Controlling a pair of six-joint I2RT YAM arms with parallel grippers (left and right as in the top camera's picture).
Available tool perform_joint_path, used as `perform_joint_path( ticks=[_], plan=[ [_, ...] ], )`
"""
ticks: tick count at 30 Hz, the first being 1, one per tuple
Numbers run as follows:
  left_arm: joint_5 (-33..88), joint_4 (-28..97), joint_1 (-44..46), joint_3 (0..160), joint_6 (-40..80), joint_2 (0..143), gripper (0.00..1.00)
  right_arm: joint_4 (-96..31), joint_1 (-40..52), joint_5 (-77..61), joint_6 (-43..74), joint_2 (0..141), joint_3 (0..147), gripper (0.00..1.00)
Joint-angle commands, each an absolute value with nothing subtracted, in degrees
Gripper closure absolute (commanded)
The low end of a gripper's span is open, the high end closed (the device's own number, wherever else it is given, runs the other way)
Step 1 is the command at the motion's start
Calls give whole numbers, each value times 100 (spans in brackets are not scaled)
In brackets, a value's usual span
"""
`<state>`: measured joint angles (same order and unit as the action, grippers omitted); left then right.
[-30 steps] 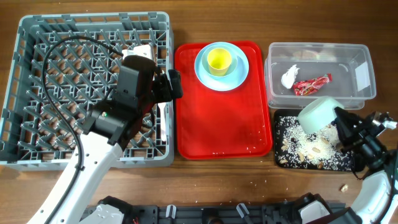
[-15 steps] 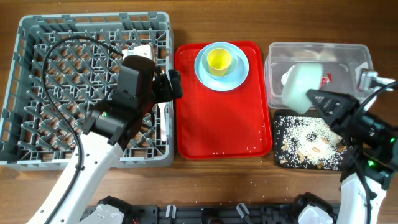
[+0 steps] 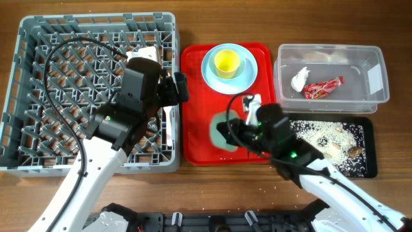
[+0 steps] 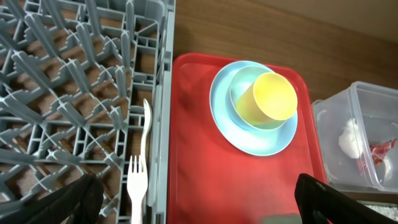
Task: Sort waste into correct bins and load items into the dishwasher rack
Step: 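Set the empty bowl back on the red tray and release, then reach the left gripper to the green bowl and grasp its rim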
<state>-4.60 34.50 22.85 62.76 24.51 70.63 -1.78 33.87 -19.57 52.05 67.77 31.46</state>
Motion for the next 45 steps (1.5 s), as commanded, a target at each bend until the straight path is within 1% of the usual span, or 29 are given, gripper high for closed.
perform_joint_path(
  ticks=[1,3,5,7,8,9,10,11,13,15,17,19,20,21,22,23,25,26,28,36,39,43,45],
  plan=[
    [-454,3437,2248,6344,2423,7024,0,-495,3701,89,4641,7030,3153,96],
    [-454,3437,2248,6344,2423,7024,0,-287,3712,82,4340,7297,3153,96],
    [-454,3437,2250,6344,2423,7024,0,-167,3712,56,4346,7443,3153,96],
    [-454,3437,2248,6344,2425,7024,0,235,3717,-392,4342,7756,3153,93],
    [-454,3437,2248,6344,2423,7024,0,344,3717,-508,4342,7854,3153,87],
    [-454,3437,2248,6344,2423,7024,0,410,3717,-628,4344,7944,3153,83],
    [-454,3437,2248,6344,2423,7024,0,438,3717,-812,4340,7972,3153,73],
    [-454,3437,2248,6344,2423,7024,0,543,3717,-1079,4263,7970,3155,72],
    [-454,3437,2248,6344,2423,7024,0,742,3717,-1385,4195,7920,3177,65],
    [-454,3437,2248,6344,2423,7024,0,744,3717,-1481,4036,7714,3280,60],
    [-454,3437,2248,6344,2423,7024,0,580,3710,-1468,3487,7338,3365,47],
    [-454,3437,2250,6344,2423,7024,0,123,3610,-862,3378,6864,3371,41],
    [-454,3437,2248,6344,2423,7024,0,-130,3498,-480,3284,6606,3371,34],
    [-454,3437,2248,6344,2423,7024,0,-412,3356,-54,3098,6324,3371,26],
    [-454,3437,2248,6344,2423,7024,0,-819,3170,565,2633,5988,3371,16],
    [-454,3437,2248,6344,2423,7024,0,-1251,3020,1245,2191,5704,3371,0],
    [-454,3437,2248,6344,2423,7024,0,-2156,2836,2884,1597,5312,3369,0],
    [-454,3437,2248,6344,2423,7024,0,-2377,2836,3118,1522,5297,3369,0],
    [-454,3437,2248,6344,2423,7024,0,-2558,2836,3103,1500,5352,3365,0],
    [-454,3437,2248,6344,2423,7024,0,-2554,2836,3103,1500,6080,3365,0],
    [-454,3068,2250,6344,2427,7024,0,-2554,2836,3068,1500,6519,3365,0],
    [-451,3089,2250,6344,2429,7024,0,-2447,2836,2239,1500,7118,3365,0],
    [-163,3100,2270,6344,2488,7024,0,-2445,2836,1835,1498,7279,3365,0]
  ],
)
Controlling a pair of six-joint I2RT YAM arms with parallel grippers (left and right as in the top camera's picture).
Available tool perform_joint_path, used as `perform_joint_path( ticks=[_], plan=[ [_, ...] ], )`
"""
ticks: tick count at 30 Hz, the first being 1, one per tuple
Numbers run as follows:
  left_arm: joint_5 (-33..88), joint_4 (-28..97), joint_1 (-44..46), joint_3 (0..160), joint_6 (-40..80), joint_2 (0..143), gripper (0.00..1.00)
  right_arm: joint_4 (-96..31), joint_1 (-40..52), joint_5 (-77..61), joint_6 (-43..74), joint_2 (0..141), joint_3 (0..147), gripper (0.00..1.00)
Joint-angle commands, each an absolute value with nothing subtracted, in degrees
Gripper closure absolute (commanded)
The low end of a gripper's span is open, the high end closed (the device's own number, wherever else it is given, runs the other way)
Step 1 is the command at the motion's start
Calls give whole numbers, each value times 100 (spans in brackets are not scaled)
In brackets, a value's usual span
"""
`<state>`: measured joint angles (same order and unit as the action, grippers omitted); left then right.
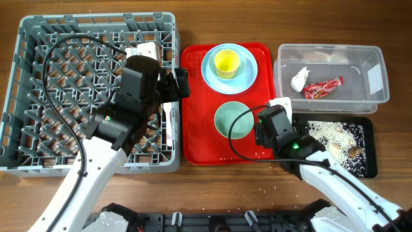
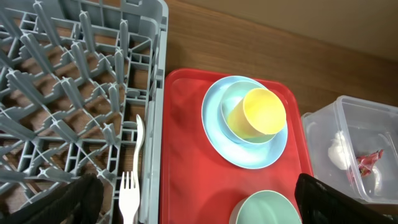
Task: Sort waste into correct bins and load items into the dishwasher rack
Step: 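Reach the left gripper to the green bowl and grasp its rim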
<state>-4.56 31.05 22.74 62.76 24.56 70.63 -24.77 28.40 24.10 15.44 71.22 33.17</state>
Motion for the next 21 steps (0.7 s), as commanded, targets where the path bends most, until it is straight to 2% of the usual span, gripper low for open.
perform_joint_path(
  ticks=[1,2,3,5,6,7,8,10,12,16,21],
  plan=[
    [202,3181,2272,6344,2486,7024,1,-2445,2836,1754,1500,7299,3365,0],
    [316,3395,2270,6344,2486,7046,48,-2445,2836,1743,1500,7297,3365,0],
    [294,3540,2255,6344,2486,7052,66,-2445,2836,1741,1503,7297,3365,0],
    [298,3798,2156,6344,2491,7057,70,-2445,2836,1743,1503,7297,3365,0],
    [366,3903,2117,6344,2554,7057,75,-2445,2836,1743,1503,7297,3365,0],
    [703,4066,2097,6344,2888,7065,85,-2445,2836,1743,1500,7297,3365,0],
    [1166,4117,2108,6344,2943,7107,89,-2445,2836,1743,1500,7297,3365,0],
    [2014,4294,2176,6320,2943,7341,88,-2445,2836,1743,1500,7297,3365,0],
    [2204,4265,2408,6202,2945,7703,83,-2445,2836,1743,1503,7297,3365,0],
    [2158,3754,3041,6158,2945,8757,60,-2445,2836,1743,1500,7297,3365,0],
    [1942,3240,3317,6158,2943,9817,56,-2445,2836,1743,1503,7297,3365,0]
  ],
)
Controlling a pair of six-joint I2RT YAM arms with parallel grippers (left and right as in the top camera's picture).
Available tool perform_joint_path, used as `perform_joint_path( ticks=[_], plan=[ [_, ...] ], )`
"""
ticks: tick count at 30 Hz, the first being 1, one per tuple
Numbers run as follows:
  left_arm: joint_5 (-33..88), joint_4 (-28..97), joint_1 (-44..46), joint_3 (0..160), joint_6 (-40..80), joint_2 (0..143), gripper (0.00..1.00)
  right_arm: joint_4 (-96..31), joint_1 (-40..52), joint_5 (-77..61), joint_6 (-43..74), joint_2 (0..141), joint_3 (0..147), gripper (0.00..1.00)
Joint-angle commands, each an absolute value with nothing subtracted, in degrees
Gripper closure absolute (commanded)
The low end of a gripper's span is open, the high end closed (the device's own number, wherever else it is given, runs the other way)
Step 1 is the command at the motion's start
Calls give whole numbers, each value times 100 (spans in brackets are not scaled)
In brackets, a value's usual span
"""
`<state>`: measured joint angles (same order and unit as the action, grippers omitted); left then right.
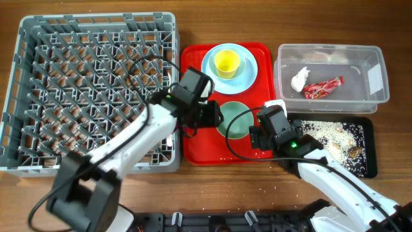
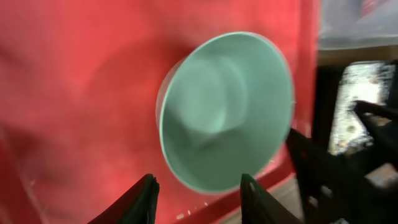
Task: Sort waste into correct bins and load items into the dishwasher rack
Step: 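Reach the left gripper to the green bowl and grasp its rim, then lift the bowl and carry it left over the dish rack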
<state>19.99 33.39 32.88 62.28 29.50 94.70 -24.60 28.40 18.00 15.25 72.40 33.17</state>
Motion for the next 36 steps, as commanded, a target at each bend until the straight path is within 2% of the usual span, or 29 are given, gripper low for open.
perform_joint_path(
  ticks=[1,4,6,8,11,12,15,21,25,29,32,36],
  plan=[
    [1909,3232,3317,6158,2945,9942,54,-2445,2836,1743,1500,7297,3365,0],
    [1728,3225,3426,6156,2945,10156,55,-2445,2836,1743,1500,7297,3365,0],
    [1479,3225,3533,6156,2945,10180,61,-2445,2836,1741,1500,7297,3365,0],
    [1330,3221,3647,6156,2945,10182,62,-2445,2836,1743,1500,7297,3365,0],
    [840,3212,3874,6128,2945,10182,75,-2445,2836,1743,1500,7297,3365,0],
    [753,3210,3909,6106,2947,10182,76,-2445,2836,1743,1503,7297,3365,0],
    [580,3251,3924,6097,2943,10182,96,-2445,2836,1743,1500,7297,3365,0],
    [84,3494,3607,6414,2875,9706,96,-2445,2836,1743,1500,7297,3365,0],
    [-867,3669,3190,6759,2875,8433,96,-2445,2836,1743,1500,7297,3365,0],
    [-2934,3667,3022,6757,2869,7100,96,-2445,2836,1743,1500,7297,3365,0],
    [-4003,3559,2897,6757,2324,6831,96,-2445,2836,1743,1500,7297,3365,0],
    [-4209,3264,2510,6757,2272,7052,96,-2445,2836,1743,1500,7297,3365,0]
  ],
)
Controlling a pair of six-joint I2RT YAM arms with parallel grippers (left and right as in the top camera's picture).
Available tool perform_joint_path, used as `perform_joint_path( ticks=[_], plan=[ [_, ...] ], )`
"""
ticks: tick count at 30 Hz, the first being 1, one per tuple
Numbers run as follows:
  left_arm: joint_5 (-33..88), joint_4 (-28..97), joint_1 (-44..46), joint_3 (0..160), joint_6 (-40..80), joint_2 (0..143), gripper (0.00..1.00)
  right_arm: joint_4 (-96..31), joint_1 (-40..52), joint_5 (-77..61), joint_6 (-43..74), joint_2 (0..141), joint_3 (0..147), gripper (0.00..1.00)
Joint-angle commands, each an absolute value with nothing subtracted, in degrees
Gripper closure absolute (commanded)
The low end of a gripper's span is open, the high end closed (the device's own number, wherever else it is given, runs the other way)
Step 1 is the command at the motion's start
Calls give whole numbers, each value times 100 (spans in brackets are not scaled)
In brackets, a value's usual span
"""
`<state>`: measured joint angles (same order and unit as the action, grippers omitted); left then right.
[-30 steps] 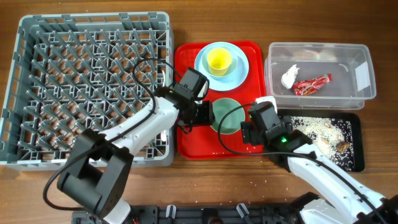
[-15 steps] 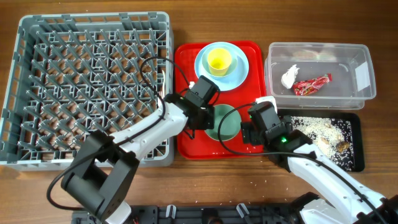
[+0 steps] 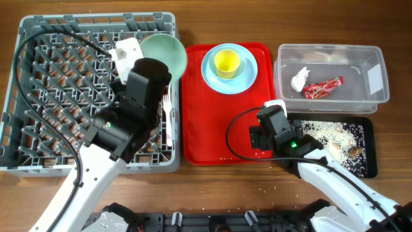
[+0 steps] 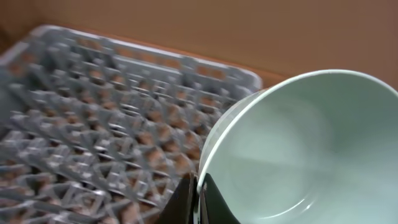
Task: Sort waste into correct bins and load items into the dishwasher rack
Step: 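Lift the bowl and carry it left over the dish rack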
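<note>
My left gripper is shut on the rim of a pale green bowl, one finger inside and one outside. In the overhead view that bowl hangs tilted over the back right corner of the grey dishwasher rack, with the left gripper just below it. A yellow cup stands in a blue bowl on a blue plate at the back of the red tray. My right gripper sits low at the tray's right edge; its fingers are hidden under the wrist.
A white fork lies in the rack by its right wall. A clear bin at the back right holds a crumpled tissue and a red wrapper. A black tray with spilled rice lies in front of it.
My left gripper was open, down around the green bowl on the red tray. Now it is shut on the bowl's rim and holds it over the rack's back right corner. The right arm has barely moved.
At first my right gripper was over the green bowl on the tray while the left hung over the rack's right edge. Then the bowl sat free, the right gripper back at the tray's edge. The left gripper was then at the bowl, and now holds it over the rack.
</note>
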<state>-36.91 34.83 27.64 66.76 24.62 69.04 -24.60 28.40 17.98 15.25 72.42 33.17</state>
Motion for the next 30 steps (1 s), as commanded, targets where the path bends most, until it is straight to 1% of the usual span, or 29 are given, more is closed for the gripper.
perform_joint_path(
  ticks=[1,4,6,10,11,15,16,18,21,25,30],
  plan=[
    [-4209,3131,2377,6757,2270,7168,96,-2445,2836,1743,1503,7297,3365,0],
    [-4211,2467,1968,6757,2255,7561,96,-2445,2836,1743,1503,7297,3365,0],
    [-4211,1778,1732,6757,1597,7846,96,-2445,2836,1743,1500,7297,3365,0],
    [-4211,220,1354,6757,-427,8792,96,-2445,2836,1743,1503,7297,3365,0],
    [-4211,-54,1308,6757,-770,8986,96,-2445,2838,1743,1500,7297,3365,0],
    [-4211,-2206,1039,6757,-3660,10193,96,-2443,2838,1741,1503,7297,3365,0],
    [-4211,-2506,1007,6757,-4209,10366,96,-2443,2836,1743,1503,7297,3365,0],
    [-4213,-2593,943,6757,-5135,10648,96,-2443,2836,1743,1500,7297,3365,0],
    [-4611,-2587,906,6757,-5212,10844,96,-2443,2836,1741,1503,7297,3365,0],
    [-4611,-1984,908,6748,-5050,10857,96,-2443,2836,1743,1503,7297,3365,0],
    [-4613,-1774,932,6746,-4768,10860,96,-2443,2836,1743,1503,7297,3365,0]
  ],
)
